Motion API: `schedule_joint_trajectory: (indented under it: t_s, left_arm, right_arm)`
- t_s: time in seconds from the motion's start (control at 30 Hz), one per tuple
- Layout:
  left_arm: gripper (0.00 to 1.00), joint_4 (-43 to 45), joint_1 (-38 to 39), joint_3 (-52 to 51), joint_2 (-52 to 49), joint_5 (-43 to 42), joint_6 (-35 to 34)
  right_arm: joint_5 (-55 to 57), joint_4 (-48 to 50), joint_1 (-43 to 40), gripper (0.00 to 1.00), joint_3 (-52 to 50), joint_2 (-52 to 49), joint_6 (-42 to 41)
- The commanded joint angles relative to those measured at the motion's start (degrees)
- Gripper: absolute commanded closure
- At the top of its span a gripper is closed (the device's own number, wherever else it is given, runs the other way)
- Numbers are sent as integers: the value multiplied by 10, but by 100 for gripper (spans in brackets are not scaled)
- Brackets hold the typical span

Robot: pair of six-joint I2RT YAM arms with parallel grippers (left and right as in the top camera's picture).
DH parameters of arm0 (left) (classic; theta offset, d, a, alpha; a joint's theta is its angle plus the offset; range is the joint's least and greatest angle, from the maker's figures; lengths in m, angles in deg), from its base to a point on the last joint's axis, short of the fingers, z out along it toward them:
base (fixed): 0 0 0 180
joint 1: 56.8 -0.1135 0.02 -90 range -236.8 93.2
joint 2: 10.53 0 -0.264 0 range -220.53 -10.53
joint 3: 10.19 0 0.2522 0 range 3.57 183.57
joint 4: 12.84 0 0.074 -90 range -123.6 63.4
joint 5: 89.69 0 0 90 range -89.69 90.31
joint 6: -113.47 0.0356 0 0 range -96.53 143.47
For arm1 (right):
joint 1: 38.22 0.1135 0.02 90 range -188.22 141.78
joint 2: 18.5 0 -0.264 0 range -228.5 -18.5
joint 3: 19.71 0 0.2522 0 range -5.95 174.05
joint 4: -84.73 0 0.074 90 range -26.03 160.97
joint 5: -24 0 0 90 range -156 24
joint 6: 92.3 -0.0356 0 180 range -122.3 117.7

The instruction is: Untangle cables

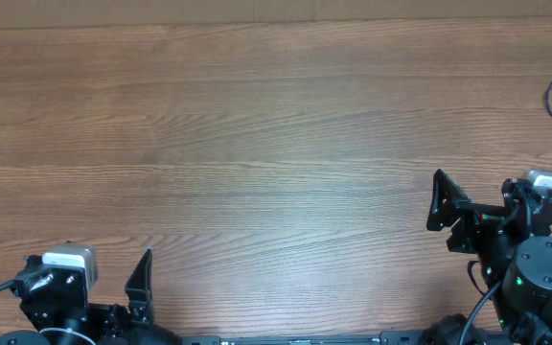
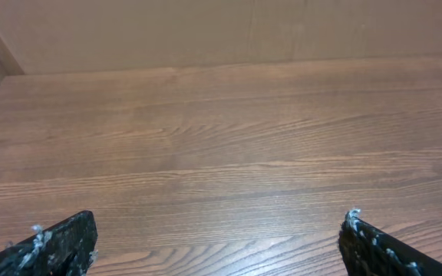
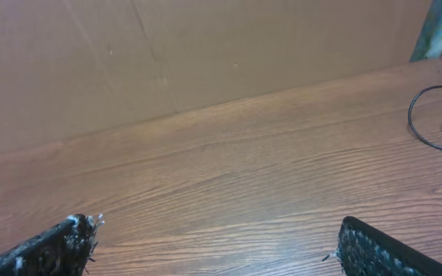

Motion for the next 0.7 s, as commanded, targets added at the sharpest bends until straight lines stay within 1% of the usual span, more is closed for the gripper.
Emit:
schedule_joint_trajectory:
  t_s: [0.0, 0.67]
  left_arm:
    - [0, 6, 3, 6, 5, 8, -10]
    - [1, -2, 3, 6, 5, 8, -10]
  right_arm:
    - [6, 4, 1, 0, 2, 3, -2]
    - [6, -69, 1, 0, 2, 3, -2]
